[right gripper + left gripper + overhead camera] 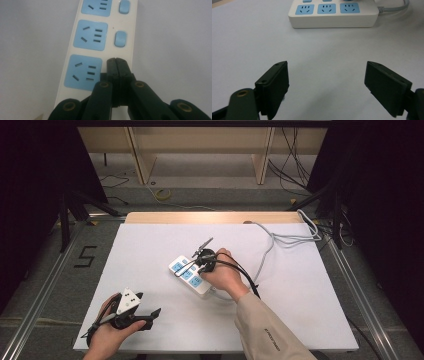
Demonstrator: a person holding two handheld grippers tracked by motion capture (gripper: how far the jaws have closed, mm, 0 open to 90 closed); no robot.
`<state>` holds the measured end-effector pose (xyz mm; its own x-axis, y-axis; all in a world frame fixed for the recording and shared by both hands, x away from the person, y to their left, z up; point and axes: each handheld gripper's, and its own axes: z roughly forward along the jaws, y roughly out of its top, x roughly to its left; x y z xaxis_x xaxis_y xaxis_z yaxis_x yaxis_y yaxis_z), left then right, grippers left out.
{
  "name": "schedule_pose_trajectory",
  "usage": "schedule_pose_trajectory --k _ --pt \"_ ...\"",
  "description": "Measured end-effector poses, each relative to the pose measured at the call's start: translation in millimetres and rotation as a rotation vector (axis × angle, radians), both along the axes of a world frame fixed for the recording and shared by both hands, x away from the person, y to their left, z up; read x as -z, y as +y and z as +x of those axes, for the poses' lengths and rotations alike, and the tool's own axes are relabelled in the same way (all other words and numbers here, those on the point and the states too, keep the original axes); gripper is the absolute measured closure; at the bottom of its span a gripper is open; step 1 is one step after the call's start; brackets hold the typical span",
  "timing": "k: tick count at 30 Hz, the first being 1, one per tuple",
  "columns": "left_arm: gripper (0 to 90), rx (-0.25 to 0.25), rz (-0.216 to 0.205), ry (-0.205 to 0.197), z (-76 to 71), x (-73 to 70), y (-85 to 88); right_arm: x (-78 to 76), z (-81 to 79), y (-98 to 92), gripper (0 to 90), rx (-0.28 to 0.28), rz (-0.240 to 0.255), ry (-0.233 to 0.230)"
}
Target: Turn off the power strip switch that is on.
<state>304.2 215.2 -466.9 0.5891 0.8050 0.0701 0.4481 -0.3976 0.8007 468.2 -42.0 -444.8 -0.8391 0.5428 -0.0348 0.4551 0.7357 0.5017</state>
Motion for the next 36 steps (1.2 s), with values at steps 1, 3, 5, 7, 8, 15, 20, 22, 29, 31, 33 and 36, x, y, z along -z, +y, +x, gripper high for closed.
schedule_pose_trajectory --k 1,3,5,7,8,15,20,22,29,31,33,36 --pt "19.6 0.000 0.000 0.000 0.0 0.0 0.0 0.1 -0.1 -0.1 90.0 0.004 0.002 0.001" --pt "19.7 -0.001 -0.003 0.000 0.0 0.0 0.0 0.4 0.2 -0.7 90.0 0.006 0.008 0.000" --pt "19.7 -0.001 -0.001 0.001 0.2 0.1 0.1 0.2 -0.1 -0.7 90.0 0.009 0.010 0.002" --pt "19.7 0.000 0.000 0.001 0.2 0.1 -0.2 0.7 -0.4 -0.3 90.0 0.007 0.012 -0.003" --pt "19.7 0.000 -0.001 -0.001 0.2 0.1 -0.3 0.7 -0.3 -0.2 90.0 0.010 0.013 -0.004" --pt "19.7 0.001 0.000 -0.001 0.6 0.3 -0.6 1.6 -0.9 -1.7 90.0 0.028 0.040 0.003" --pt "19.8 0.000 -0.001 0.000 0.8 0.4 -0.5 -1.4 -1.3 -6.5 90.0 0.057 0.063 -0.030" --pt "19.9 0.000 0.000 -0.002 0.7 0.4 -0.4 -3.7 -2.4 -10.3 90.0 0.072 0.087 -0.050" --pt "19.8 -0.003 0.000 0.002 0.8 0.6 -0.6 -13.1 -6.9 -25.3 90.0 0.080 0.106 -0.059" --pt "19.9 -0.004 0.001 0.002 0.9 0.7 -0.6 -13.7 -9.2 -31.3 90.0 0.084 0.113 -0.056" --pt "19.9 -0.004 0.001 0.003 1.2 0.8 -0.9 -13.1 -11.6 -37.9 90.0 0.089 0.120 -0.054" --pt "19.9 -0.004 0.002 0.004 1.3 0.9 -0.9 -12.6 -14.8 -49.2 90.0 0.096 0.137 -0.065"
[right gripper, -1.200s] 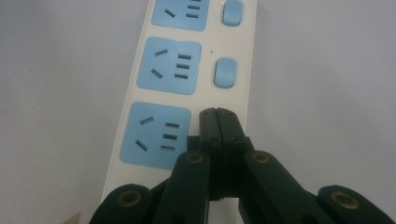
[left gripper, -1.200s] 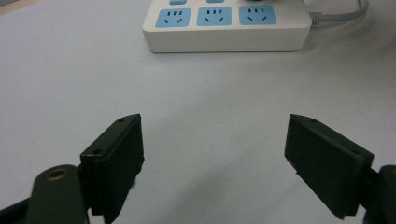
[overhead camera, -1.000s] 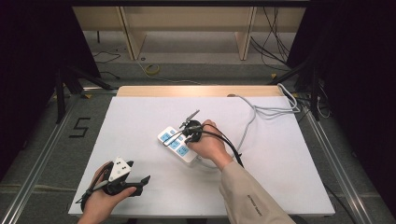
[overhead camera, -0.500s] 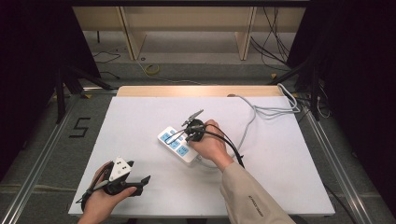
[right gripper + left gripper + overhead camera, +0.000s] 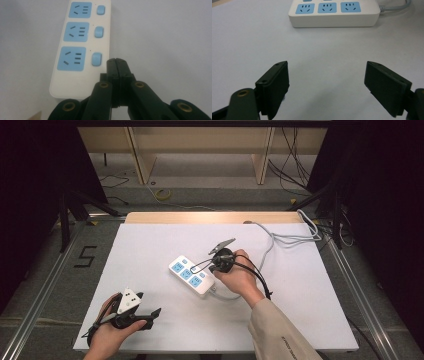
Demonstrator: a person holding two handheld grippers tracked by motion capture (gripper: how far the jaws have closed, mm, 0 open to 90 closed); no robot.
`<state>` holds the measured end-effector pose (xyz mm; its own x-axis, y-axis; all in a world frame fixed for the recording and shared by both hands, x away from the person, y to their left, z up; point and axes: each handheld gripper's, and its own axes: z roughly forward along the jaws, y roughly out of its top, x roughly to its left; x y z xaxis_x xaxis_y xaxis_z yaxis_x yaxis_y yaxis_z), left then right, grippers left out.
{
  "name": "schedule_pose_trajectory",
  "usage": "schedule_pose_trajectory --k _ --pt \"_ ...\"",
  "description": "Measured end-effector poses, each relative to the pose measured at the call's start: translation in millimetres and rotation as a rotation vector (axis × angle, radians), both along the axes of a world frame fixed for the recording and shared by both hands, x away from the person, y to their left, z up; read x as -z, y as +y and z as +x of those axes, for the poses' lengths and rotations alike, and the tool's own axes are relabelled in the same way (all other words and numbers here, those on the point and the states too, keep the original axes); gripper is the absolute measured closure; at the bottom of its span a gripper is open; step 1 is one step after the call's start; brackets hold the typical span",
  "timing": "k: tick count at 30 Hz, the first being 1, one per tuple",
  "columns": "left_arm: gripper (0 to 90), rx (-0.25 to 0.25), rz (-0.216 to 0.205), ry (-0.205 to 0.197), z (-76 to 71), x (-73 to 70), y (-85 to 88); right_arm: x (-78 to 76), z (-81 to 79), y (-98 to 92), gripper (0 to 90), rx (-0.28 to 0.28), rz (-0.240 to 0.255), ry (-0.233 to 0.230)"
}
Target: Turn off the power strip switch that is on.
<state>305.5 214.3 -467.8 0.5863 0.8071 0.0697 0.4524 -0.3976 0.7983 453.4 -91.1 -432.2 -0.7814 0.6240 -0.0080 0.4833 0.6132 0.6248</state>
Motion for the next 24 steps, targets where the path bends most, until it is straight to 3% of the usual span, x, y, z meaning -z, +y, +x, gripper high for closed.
schedule_pose_trajectory --k 14,24 --pt "19.6 -0.008 -0.009 -0.004 0.7 0.5 0.6 -6.7 -26.2 -57.9 89.4 0.057 0.097 -0.049" --pt "19.6 -0.010 -0.006 -0.004 0.5 1.1 0.6 -0.5 -60.5 -102.6 84.7 0.089 0.160 -0.084"
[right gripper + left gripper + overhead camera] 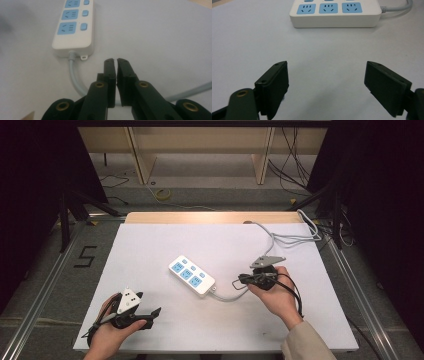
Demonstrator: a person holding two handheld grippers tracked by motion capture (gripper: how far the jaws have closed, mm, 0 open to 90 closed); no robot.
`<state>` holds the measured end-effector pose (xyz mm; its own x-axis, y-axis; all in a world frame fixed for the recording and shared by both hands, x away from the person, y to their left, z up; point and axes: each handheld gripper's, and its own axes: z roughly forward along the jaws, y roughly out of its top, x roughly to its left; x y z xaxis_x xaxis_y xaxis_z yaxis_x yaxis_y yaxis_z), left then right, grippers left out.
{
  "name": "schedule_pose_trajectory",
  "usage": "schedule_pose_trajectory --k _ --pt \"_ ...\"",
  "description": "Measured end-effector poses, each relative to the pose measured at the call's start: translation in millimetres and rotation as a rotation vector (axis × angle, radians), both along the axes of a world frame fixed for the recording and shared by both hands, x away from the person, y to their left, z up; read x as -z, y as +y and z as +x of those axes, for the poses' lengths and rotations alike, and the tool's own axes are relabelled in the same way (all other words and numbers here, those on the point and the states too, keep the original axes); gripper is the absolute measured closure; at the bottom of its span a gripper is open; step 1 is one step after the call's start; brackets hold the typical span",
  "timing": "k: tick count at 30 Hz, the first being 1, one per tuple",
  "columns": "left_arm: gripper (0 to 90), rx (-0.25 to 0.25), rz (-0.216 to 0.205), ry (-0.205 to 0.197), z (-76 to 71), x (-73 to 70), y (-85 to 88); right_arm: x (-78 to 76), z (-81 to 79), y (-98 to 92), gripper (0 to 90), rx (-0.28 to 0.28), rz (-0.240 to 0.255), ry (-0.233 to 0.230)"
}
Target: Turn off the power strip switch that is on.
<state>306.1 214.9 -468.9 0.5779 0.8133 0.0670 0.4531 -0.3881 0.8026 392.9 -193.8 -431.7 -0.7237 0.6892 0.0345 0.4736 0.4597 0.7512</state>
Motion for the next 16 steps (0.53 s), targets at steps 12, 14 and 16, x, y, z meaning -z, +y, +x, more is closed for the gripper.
schedule_pose_trajectory --k 12,14,16 --pt "19.4 0.002 -0.006 -0.001 0.6 -1.1 -1.5 23.1 -51.2 -56.0 61.0 0.088 0.133 -0.112" --pt "19.4 0.005 -0.009 -0.002 0.5 -1.3 -2.3 25.4 -59.1 -60.0 58.1 0.100 0.145 -0.133" --pt "19.4 0.010 -0.006 -0.001 1.1 -1.1 -3.0 26.5 -64.6 -63.2 54.4 0.108 0.165 -0.146"
